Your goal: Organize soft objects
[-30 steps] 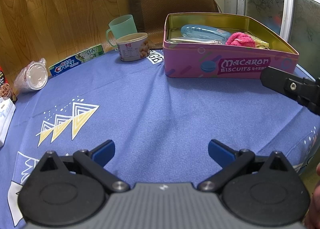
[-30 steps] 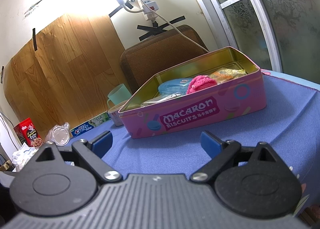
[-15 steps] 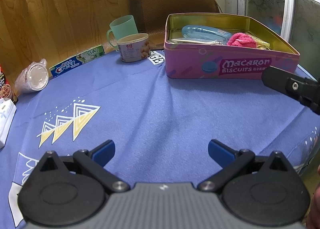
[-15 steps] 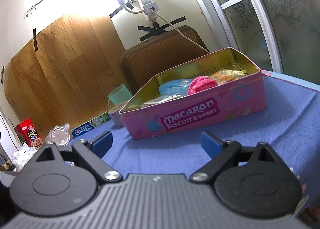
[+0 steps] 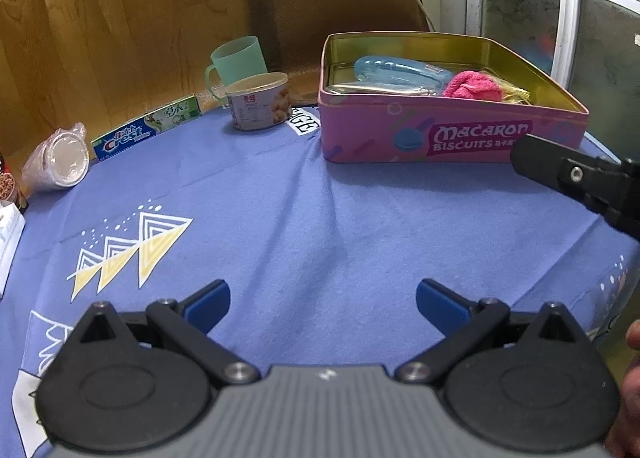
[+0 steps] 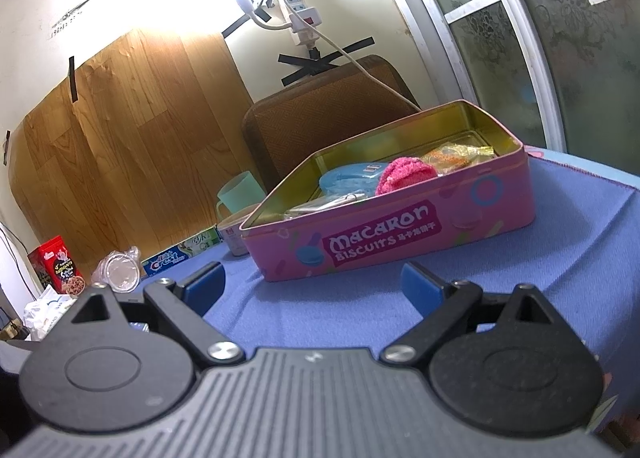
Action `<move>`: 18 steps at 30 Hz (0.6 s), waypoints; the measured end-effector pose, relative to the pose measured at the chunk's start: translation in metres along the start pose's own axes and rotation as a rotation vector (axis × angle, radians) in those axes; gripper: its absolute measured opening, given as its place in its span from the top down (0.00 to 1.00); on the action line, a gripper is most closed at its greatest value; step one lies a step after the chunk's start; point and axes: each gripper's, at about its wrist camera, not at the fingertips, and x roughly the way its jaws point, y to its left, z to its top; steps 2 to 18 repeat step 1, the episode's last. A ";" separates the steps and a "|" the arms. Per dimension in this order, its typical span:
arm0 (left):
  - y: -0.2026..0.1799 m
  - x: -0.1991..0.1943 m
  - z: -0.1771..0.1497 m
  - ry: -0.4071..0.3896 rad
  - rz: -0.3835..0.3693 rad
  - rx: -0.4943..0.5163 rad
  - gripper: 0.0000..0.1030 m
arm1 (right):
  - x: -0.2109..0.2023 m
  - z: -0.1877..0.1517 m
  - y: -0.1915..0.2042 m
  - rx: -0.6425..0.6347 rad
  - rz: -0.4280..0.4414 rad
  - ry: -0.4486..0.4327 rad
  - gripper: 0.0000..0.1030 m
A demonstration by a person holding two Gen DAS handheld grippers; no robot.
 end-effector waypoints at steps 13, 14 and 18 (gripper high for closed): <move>0.000 0.000 0.000 0.002 -0.006 -0.001 0.00 | 0.000 0.000 0.000 -0.003 0.000 -0.001 0.06; 0.000 0.000 0.000 0.002 -0.006 -0.001 0.00 | 0.000 0.000 0.000 -0.003 0.000 -0.001 0.06; 0.000 0.000 0.000 0.002 -0.006 -0.001 0.00 | 0.000 0.000 0.000 -0.003 0.000 -0.001 0.06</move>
